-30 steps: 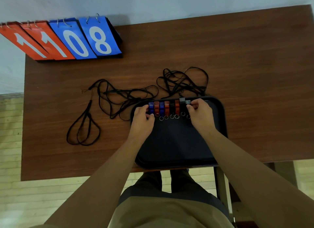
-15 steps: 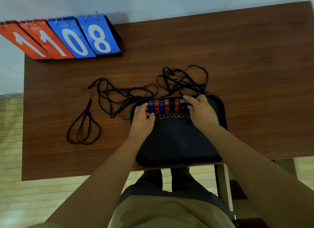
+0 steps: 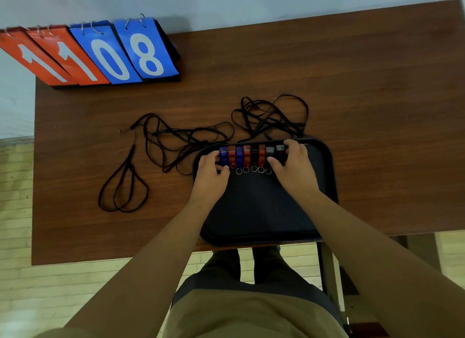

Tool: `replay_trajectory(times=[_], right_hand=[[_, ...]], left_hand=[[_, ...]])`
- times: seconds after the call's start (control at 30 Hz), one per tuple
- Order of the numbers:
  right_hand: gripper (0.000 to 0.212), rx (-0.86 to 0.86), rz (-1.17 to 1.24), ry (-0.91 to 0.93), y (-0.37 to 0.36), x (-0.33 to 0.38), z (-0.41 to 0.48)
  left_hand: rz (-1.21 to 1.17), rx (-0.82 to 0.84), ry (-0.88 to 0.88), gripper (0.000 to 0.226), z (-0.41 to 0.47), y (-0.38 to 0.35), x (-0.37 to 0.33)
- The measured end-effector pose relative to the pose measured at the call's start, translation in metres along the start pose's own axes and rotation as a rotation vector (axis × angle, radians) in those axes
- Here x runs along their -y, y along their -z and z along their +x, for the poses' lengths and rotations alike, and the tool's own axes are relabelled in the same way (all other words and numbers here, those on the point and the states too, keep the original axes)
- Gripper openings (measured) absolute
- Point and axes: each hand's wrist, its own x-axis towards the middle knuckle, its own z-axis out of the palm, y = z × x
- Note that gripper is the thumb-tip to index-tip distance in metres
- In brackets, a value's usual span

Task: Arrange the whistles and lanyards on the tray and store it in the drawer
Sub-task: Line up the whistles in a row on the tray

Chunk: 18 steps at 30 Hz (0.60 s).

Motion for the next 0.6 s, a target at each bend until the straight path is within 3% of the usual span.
replay_trajectory(times=[0.27,0.6], right_hand=[[0.05,-0.012,-0.151,0.101,0.0002,0.002,0.0077],[0.05,-0.041,0.013,0.004,-0.0028,0.0071,0.0048]], left_hand=[[0.0,-0.007,0.008,0.048,0.0007,-0.0008,-0.0002],[-0.021,-0.001,-0.003,0.051,-0.0012,-0.0013,0.0]])
